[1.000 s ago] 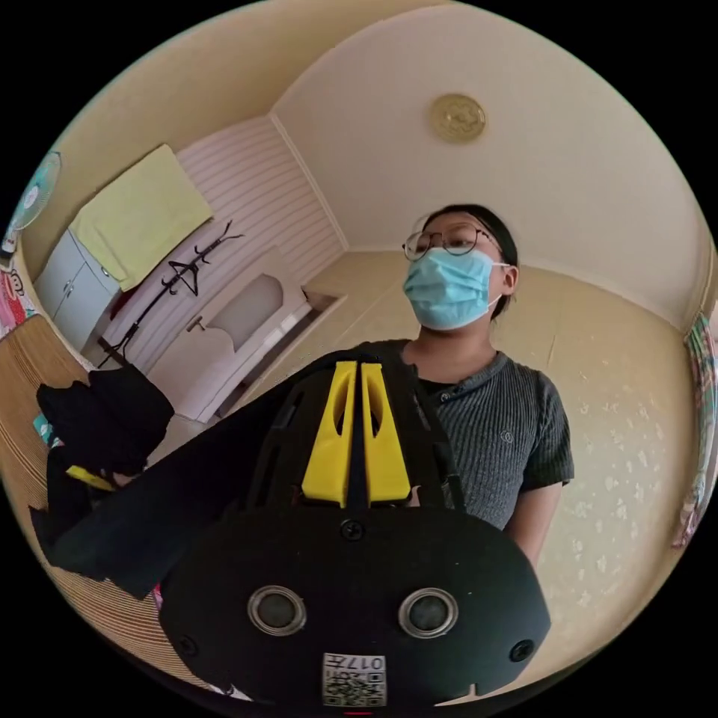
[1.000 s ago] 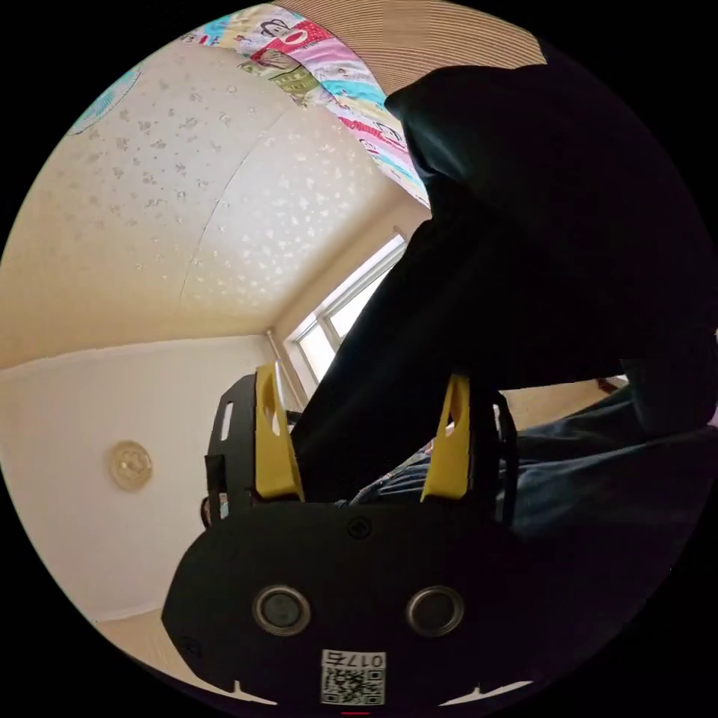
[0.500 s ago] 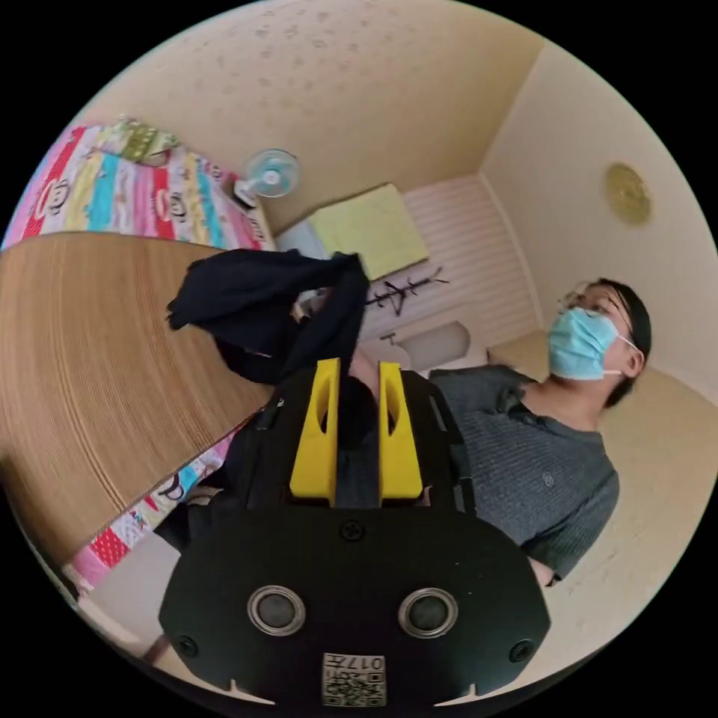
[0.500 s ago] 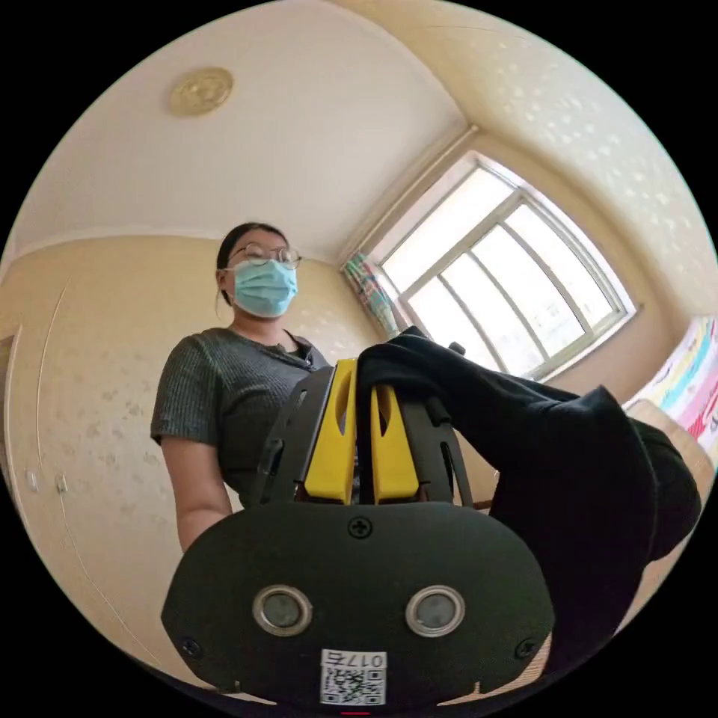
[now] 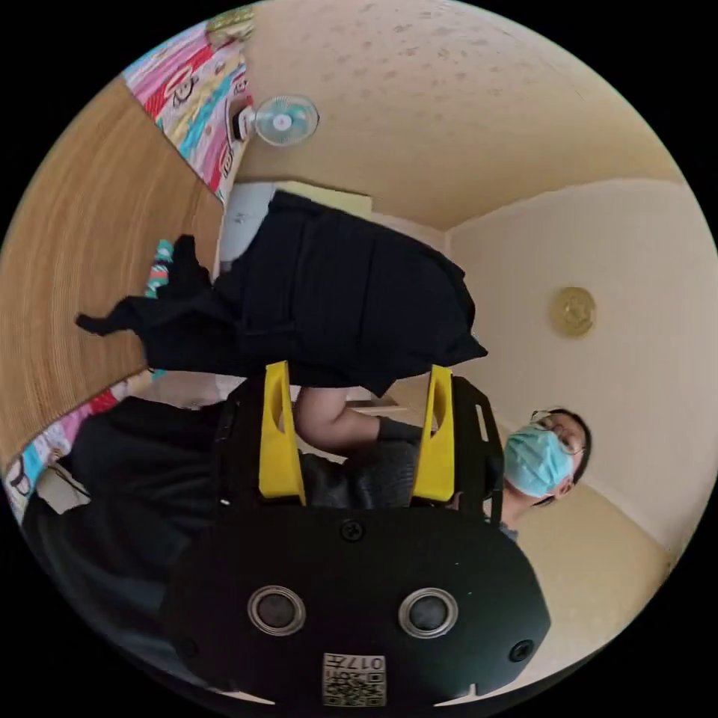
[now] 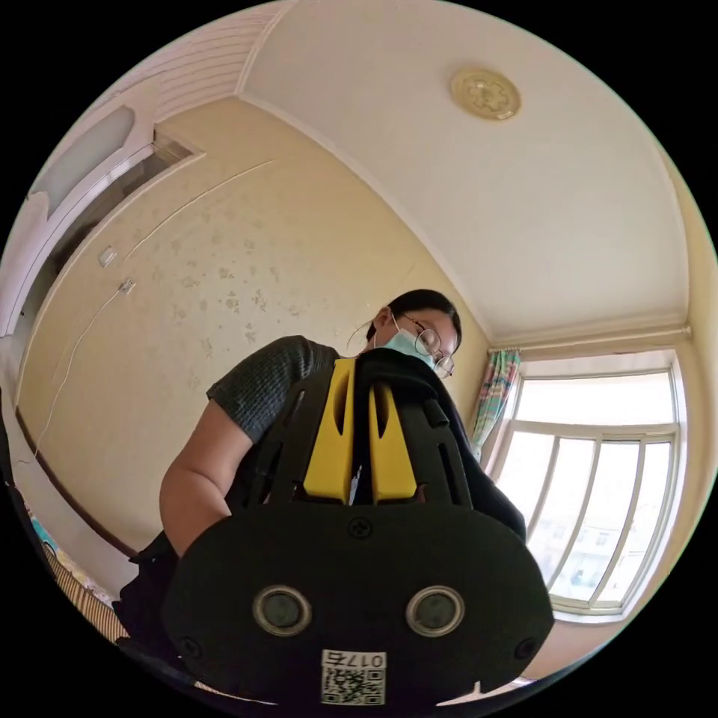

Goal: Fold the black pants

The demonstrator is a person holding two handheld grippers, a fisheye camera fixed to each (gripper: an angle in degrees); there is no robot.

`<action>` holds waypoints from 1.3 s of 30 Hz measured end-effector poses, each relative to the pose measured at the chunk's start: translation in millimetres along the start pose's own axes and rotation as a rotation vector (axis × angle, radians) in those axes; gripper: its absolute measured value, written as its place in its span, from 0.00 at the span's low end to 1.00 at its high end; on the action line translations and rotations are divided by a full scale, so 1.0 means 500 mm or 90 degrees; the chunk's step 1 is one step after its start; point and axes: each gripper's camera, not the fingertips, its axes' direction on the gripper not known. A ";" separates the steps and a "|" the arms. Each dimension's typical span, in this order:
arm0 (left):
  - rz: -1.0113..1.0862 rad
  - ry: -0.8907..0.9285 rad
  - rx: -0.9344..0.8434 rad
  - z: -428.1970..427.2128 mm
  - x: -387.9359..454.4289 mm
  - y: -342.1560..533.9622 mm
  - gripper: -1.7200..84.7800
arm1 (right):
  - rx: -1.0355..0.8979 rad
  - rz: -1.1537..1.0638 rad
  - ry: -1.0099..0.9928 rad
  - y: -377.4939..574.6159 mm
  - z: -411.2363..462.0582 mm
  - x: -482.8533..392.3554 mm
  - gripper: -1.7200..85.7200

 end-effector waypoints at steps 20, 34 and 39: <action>0.528 -0.570 0.283 0.139 0.450 0.195 0.08 | -0.515 1.007 1.031 0.372 0.045 0.059 0.15; 0.524 -0.700 0.102 0.420 0.358 0.194 0.08 | -0.787 0.587 0.883 0.642 0.430 0.357 0.13; 0.517 -0.486 0.131 0.342 0.387 0.213 0.06 | -0.606 0.587 0.820 0.601 0.372 0.324 0.10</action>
